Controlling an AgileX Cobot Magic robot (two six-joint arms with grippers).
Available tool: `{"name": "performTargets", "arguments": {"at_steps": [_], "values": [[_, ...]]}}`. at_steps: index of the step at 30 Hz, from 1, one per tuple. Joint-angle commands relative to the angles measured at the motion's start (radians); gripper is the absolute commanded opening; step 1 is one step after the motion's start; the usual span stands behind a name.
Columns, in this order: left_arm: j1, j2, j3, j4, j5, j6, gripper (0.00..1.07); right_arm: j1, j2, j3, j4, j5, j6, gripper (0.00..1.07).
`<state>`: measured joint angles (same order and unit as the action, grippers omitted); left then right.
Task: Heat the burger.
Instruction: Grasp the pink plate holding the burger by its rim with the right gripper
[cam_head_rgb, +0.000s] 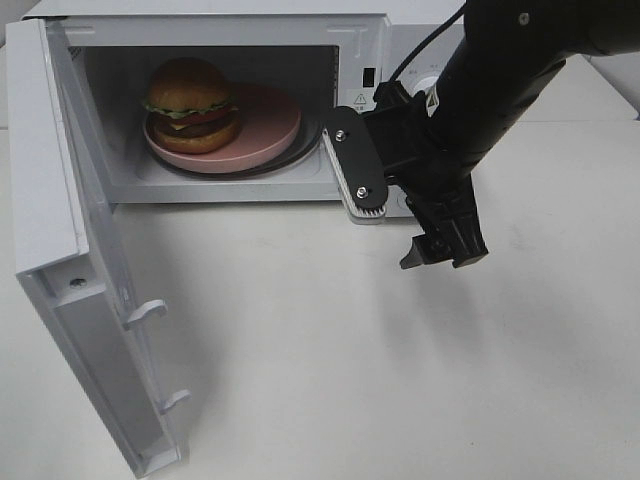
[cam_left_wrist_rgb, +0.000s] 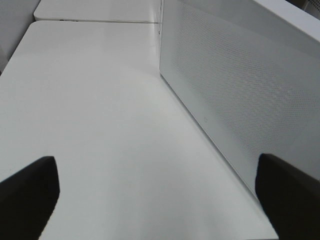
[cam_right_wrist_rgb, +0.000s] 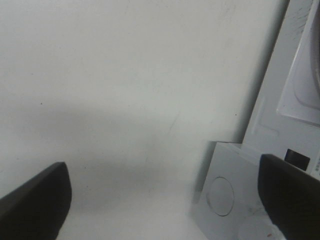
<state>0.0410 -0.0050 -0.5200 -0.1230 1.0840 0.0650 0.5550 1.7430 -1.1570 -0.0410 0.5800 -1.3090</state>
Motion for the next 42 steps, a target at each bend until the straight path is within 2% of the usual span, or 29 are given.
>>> {"name": "performTargets", "arguments": {"at_steps": [1,10,20,26,42], "values": [[-0.001,-0.017,0.0,-0.007,-0.011,-0.007,1.0,0.016,-0.009,-0.011,-0.012,-0.014,0.007,0.97],[-0.001,-0.017,0.0,-0.007,-0.011,-0.007,1.0,0.078,-0.005,-0.091,-0.11,-0.086,0.101,0.94],[-0.001,-0.017,0.0,-0.007,-0.011,-0.007,1.0,0.1,0.08,-0.156,-0.109,-0.115,0.103,0.92],[-0.001,-0.017,0.0,-0.007,-0.011,-0.007,1.0,0.125,0.174,-0.257,-0.107,-0.12,0.121,0.89],[-0.001,-0.017,0.0,-0.007,-0.011,-0.007,1.0,0.125,0.336,-0.435,-0.103,-0.121,0.166,0.86]]}}
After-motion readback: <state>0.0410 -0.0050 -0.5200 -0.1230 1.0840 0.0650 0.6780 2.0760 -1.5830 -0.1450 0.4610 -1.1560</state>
